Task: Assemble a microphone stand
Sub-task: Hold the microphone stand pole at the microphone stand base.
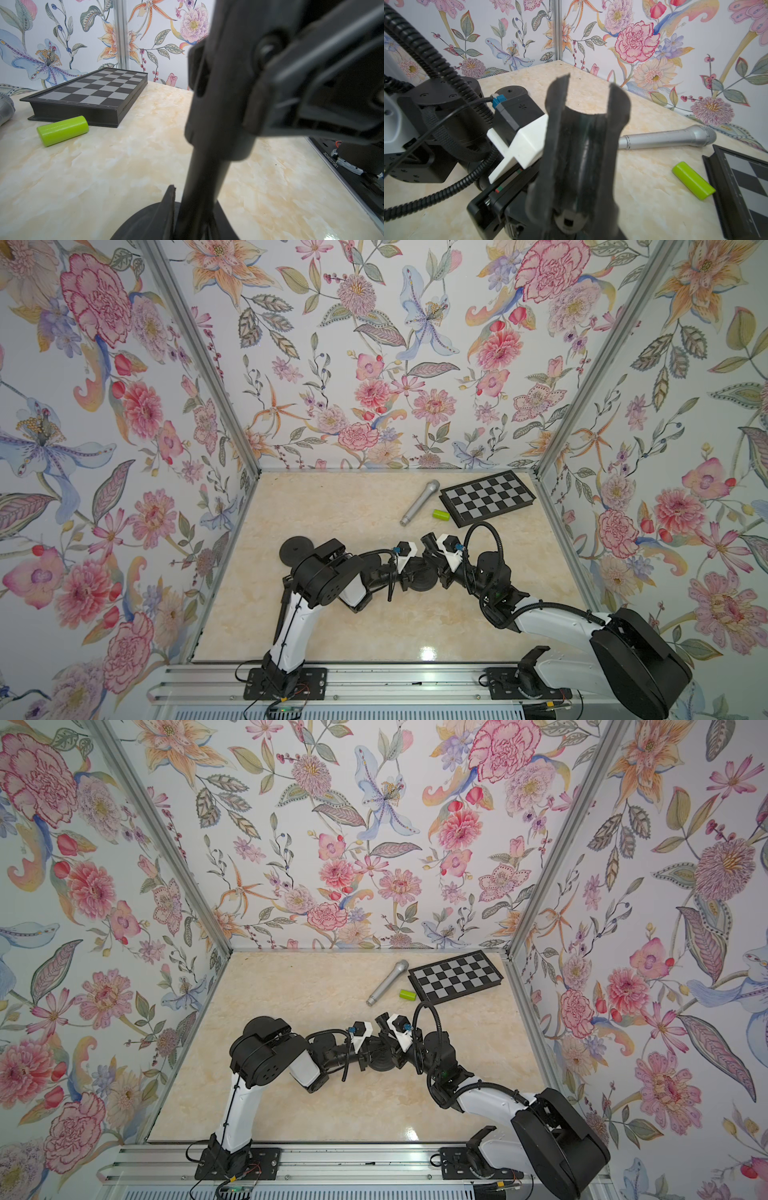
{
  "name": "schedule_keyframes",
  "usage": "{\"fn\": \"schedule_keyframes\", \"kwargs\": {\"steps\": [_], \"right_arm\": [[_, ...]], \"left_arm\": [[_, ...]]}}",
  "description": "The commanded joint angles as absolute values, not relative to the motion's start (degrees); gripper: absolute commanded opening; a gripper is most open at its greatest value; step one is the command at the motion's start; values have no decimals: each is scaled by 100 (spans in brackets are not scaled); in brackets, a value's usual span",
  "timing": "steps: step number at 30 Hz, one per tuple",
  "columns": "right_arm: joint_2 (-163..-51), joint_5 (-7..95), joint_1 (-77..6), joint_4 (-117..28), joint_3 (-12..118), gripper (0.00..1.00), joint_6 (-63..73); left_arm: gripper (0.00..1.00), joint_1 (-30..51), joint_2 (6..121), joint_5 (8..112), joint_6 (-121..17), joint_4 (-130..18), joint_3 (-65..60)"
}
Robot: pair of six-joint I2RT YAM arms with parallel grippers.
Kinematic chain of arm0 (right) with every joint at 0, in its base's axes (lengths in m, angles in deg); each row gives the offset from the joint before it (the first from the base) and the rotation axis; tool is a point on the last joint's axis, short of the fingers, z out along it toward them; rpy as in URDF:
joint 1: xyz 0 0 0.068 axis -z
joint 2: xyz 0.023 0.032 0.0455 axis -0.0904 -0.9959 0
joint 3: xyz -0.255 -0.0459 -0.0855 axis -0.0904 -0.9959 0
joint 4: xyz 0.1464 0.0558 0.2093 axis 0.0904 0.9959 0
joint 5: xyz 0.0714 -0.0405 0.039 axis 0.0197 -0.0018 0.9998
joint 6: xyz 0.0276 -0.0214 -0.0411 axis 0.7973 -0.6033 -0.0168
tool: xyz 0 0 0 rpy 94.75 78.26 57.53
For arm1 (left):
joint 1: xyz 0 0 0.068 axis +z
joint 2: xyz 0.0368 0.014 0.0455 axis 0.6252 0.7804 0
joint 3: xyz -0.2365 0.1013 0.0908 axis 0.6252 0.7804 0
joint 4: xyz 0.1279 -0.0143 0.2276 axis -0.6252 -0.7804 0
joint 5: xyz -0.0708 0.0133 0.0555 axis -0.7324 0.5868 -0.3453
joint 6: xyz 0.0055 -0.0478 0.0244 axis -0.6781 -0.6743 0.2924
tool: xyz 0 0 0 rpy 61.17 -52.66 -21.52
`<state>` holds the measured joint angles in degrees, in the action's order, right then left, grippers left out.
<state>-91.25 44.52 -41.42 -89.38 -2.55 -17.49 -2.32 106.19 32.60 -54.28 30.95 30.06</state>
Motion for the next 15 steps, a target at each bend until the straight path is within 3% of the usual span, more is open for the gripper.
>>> {"fn": "schedule_keyframes", "kwargs": {"steps": [1, 15], "right_arm": [[-9270, 4188, -4112, -8689, -178, 0, -1889], [-9356, 4299, -4140, -8908, -447, 0, -1801]], "left_arm": [[23, -103, 10699, 3715, -5470, 4572, 2821], [22, -24, 10803, 4008, -5326, 4580, 3048]]}}
